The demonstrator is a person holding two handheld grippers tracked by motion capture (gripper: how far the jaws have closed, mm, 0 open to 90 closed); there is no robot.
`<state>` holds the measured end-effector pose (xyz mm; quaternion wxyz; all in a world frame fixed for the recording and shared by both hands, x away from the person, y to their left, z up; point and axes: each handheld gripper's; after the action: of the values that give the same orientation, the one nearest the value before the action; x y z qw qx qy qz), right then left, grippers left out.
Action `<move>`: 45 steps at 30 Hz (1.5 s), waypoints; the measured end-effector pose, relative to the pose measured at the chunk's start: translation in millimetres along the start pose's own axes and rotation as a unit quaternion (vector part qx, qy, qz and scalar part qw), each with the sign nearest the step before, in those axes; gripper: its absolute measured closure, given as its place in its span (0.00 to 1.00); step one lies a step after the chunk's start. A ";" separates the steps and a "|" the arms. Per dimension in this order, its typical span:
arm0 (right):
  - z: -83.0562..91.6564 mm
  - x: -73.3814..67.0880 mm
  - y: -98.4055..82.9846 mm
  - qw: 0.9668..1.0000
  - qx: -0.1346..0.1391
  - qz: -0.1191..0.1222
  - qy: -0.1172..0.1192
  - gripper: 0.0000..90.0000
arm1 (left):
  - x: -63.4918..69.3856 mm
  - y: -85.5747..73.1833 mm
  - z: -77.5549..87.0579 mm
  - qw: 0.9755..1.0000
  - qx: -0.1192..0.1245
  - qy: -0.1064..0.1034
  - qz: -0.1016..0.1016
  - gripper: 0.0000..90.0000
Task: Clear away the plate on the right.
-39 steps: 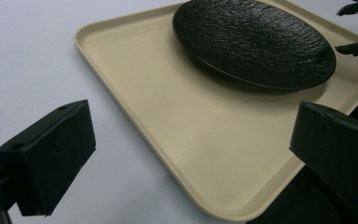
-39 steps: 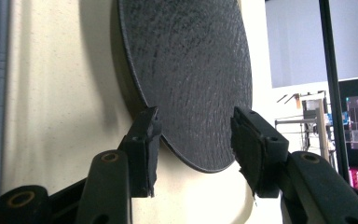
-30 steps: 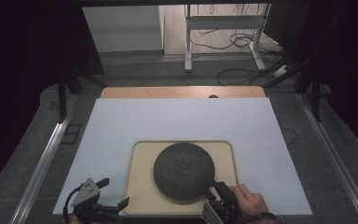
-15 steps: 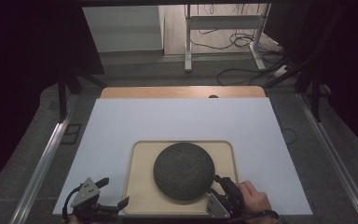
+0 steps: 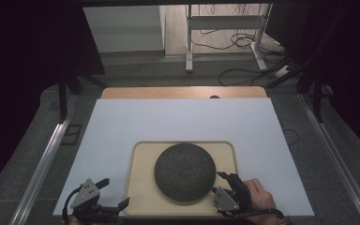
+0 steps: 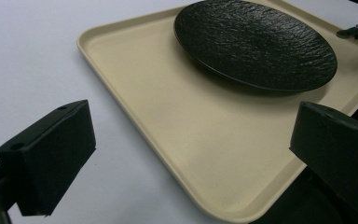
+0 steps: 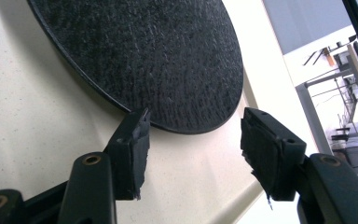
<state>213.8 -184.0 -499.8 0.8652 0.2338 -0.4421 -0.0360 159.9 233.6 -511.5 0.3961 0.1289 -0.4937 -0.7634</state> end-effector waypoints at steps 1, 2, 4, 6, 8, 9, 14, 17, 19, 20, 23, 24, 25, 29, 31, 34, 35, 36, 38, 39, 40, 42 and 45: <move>-0.1 0.3 -0.6 1.000 0.002 -0.007 0.000 0.46 | 0.0 0.0 0.0 1.000 0.000 0.000 0.000 0.00; -0.3 1.1 -1.3 1.000 0.004 -0.009 0.001 0.46 | 0.0 0.0 0.0 1.000 0.000 0.000 0.000 0.00; 0.3 2.0 -2.2 1.000 0.004 -0.021 0.001 0.46 | -0.1 -0.1 0.0 1.000 0.000 0.000 0.000 0.00; 1.3 3.6 -3.3 1.000 0.003 -0.026 0.001 0.45 | -0.1 -0.1 0.0 1.000 0.000 0.000 0.000 0.00; 1.8 5.1 -4.6 0.999 0.004 -0.036 0.002 0.45 | -0.1 -0.2 -0.1 1.000 0.000 0.000 0.000 0.00; 2.5 5.7 -4.9 0.999 0.002 -0.038 0.001 0.45 | -0.1 -0.2 -0.2 1.000 -0.001 -0.001 0.000 0.00; 4.7 10.2 -7.9 0.999 0.003 -0.052 0.005 0.44 | -0.2 -0.2 -0.3 1.000 -0.001 0.000 0.000 0.00; 5.5 12.3 -10.1 0.998 0.006 -0.062 0.004 0.44 | -0.1 -0.1 -0.4 1.000 -0.001 0.000 0.000 0.00; 7.1 14.5 -11.9 0.998 0.004 -0.065 0.004 0.43 | 0.0 -0.1 -0.5 1.000 -0.002 -0.001 0.000 0.00; 7.8 15.0 -12.4 0.998 0.002 -0.068 0.006 0.43 | 0.1 -0.2 -0.5 1.000 -0.002 -0.001 0.000 0.00; 9.2 16.6 -15.1 0.997 0.004 -0.078 0.005 0.42 | 0.0 -0.2 -0.5 1.000 -0.002 -0.001 0.000 0.00; 9.8 17.2 -15.8 0.997 0.002 -0.082 0.007 0.42 | 0.0 -0.3 -0.5 1.000 -0.002 -0.001 0.000 0.00; 10.4 17.9 -16.8 0.996 0.003 -0.086 0.008 0.42 | 0.0 -0.3 -0.6 1.000 -0.002 -0.001 0.000 0.00; 12.2 20.0 -19.7 0.995 0.003 -0.100 0.012 0.40 | 0.0 -0.4 -0.9 1.000 -0.003 -0.002 0.000 0.00; 13.3 21.4 -21.4 0.994 0.004 -0.106 0.013 0.40 | 0.1 -0.4 -1.0 1.000 -0.003 -0.002 0.000 0.00; 16.1 23.7 -24.0 0.992 0.004 -0.122 0.019 0.39 | 0.0 -0.5 -0.9 1.000 -0.003 -0.002 0.001 0.00; 17.1 24.5 -25.0 0.992 0.004 -0.128 0.021 0.39 | 0.0 -0.6 -0.9 1.000 -0.004 -0.001 0.001 0.00; 17.8 25.4 -26.1 0.991 0.005 -0.132 0.023 0.39 | 0.0 -0.6 -1.0 1.000 -0.004 -0.002 0.000 0.00; 20.0 27.1 -28.5 0.989 0.005 -0.142 0.027 0.39 | 0.2 -0.6 -1.0 1.000 -0.004 -0.001 0.001 0.00; 20.9 27.6 -29.6 0.989 0.005 -0.148 0.028 0.39 | 0.2 -0.6 -1.0 1.000 -0.004 -0.001 0.000 0.00; 21.9 28.6 -30.9 0.988 0.004 -0.151 0.030 0.38 | 0.1 -0.6 -0.9 1.000 -0.004 -0.001 0.000 0.00; 23.5 29.9 -33.4 0.986 0.003 -0.161 0.032 0.37 | 0.1 -0.7 -0.9 1.000 -0.004 -0.001 0.001 0.00; 25.5 32.0 -37.2 0.984 0.003 -0.175 0.036 0.35 | 0.1 -0.8 -1.0 1.000 -0.004 -0.002 0.000 0.00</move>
<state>218.7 -235.1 -479.3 0.8600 0.3115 -0.3634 -0.1769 160.0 233.1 -512.7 0.3962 0.1260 -0.4914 -0.7653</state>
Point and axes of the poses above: each handheld gripper's, and its own axes: z roughly backward along the jaws, y roughly out of its top, x roughly to its right, and after that the axes turned 7 degrees about -y, right-handed
